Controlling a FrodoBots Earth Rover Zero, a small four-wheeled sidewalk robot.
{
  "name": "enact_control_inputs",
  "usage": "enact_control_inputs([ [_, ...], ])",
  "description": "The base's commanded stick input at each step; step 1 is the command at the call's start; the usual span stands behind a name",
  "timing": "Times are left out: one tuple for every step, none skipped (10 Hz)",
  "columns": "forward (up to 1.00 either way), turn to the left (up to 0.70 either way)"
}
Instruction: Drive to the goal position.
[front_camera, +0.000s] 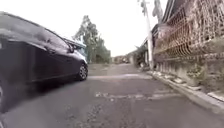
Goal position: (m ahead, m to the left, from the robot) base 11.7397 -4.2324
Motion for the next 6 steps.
enact_control_inputs([
  [0.70,-0.03],
  [0.70,0.00],
  [0.70,0.00],
  [0.70,0.00],
  [0.70,0.00],
  [0.70,0.00],
])
